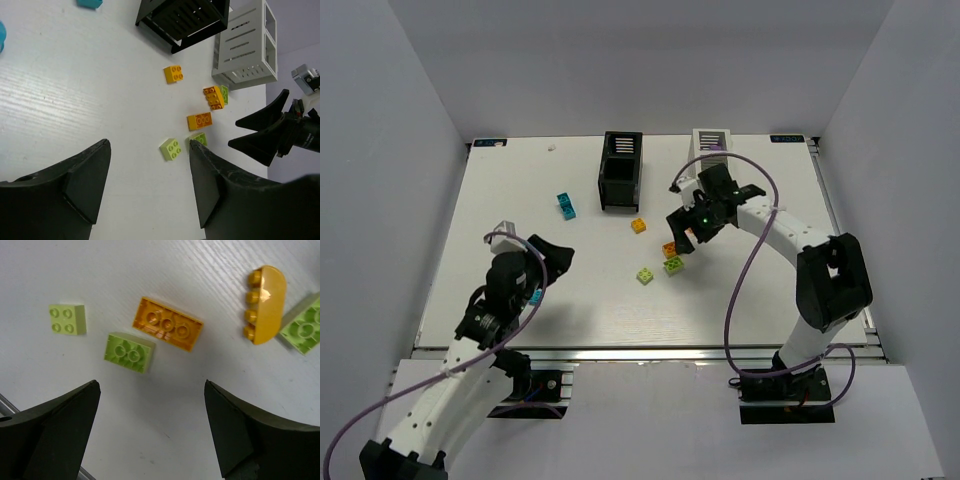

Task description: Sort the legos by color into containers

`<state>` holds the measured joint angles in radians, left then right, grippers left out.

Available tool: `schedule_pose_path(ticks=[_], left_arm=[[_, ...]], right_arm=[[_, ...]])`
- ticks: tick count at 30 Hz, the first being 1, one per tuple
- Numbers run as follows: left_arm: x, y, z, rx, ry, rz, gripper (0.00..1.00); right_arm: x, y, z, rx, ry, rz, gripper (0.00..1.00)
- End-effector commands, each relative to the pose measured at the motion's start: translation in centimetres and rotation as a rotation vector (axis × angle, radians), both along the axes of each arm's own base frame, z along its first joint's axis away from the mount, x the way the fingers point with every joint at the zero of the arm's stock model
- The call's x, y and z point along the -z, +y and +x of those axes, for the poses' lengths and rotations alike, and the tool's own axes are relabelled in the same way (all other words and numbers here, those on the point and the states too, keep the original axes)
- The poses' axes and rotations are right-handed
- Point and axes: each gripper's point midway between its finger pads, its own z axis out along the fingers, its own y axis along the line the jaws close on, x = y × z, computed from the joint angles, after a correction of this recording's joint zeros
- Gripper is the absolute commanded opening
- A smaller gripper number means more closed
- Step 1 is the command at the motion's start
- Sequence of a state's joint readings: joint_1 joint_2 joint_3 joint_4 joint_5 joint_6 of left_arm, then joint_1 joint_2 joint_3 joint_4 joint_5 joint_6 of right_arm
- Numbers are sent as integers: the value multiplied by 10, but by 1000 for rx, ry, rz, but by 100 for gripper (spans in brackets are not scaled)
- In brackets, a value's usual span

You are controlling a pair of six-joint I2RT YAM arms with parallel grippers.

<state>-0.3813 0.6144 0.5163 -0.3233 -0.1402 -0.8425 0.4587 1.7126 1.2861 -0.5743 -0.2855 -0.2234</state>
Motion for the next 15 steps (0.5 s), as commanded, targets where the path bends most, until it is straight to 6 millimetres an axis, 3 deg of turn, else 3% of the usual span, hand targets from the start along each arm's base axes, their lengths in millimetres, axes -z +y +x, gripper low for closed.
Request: schedule_pose_path(ticks=[1, 4, 8, 15], left_arm=[[14, 8, -12, -66, 41, -74, 74], [22, 9, -16, -77, 46, -103, 74], [22, 12, -16, -86, 56, -79, 75], [23, 8, -10, -75, 63, -76, 75]], right_arm=[[8, 15, -18, -63, 3, -23, 89], [23, 19, -28, -56, 35, -46, 89], [44, 15, -27, 5, 57, -138, 89], [54, 26, -28, 16, 80, -147, 89]])
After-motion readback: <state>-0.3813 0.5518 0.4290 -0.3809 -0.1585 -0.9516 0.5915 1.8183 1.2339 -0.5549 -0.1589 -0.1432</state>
